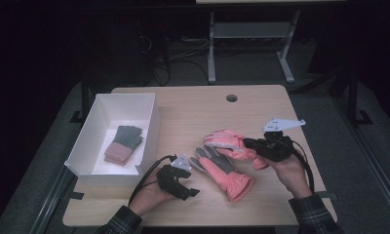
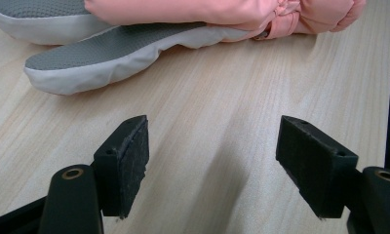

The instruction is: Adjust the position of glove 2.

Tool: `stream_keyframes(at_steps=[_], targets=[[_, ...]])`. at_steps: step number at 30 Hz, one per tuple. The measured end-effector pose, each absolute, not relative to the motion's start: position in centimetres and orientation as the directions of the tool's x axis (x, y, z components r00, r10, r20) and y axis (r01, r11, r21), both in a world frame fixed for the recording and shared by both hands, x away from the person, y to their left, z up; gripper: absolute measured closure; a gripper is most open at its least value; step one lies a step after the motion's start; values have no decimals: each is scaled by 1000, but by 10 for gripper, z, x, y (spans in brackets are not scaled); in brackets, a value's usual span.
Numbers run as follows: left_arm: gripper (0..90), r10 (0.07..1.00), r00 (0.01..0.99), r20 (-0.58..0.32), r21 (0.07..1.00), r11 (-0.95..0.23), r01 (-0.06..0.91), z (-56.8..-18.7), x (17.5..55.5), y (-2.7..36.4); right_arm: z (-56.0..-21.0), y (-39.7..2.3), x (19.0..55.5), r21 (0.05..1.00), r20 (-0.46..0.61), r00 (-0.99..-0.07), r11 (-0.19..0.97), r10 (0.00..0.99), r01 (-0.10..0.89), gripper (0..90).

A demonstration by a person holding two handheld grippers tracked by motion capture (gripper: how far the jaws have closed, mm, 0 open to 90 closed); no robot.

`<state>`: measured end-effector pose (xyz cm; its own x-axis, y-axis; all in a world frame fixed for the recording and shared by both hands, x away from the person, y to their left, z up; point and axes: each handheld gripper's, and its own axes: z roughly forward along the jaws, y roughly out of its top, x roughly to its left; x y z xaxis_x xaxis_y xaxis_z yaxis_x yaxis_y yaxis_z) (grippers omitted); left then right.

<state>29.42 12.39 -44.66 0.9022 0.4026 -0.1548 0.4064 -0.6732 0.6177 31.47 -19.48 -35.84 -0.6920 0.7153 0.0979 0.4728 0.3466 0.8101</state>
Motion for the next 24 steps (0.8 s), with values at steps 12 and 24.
stream_keyframes(at_steps=[12, 24], targets=[[278, 393, 907, -153, 613, -682, 399, -446, 294, 124, -372, -155, 313, 790, 84, -690, 374, 719, 486, 900], [278, 396, 905, -154, 617, -677, 401, -446, 293, 124, -387, -131, 305, 728, 89, -731, 457, 676, 511, 897]])
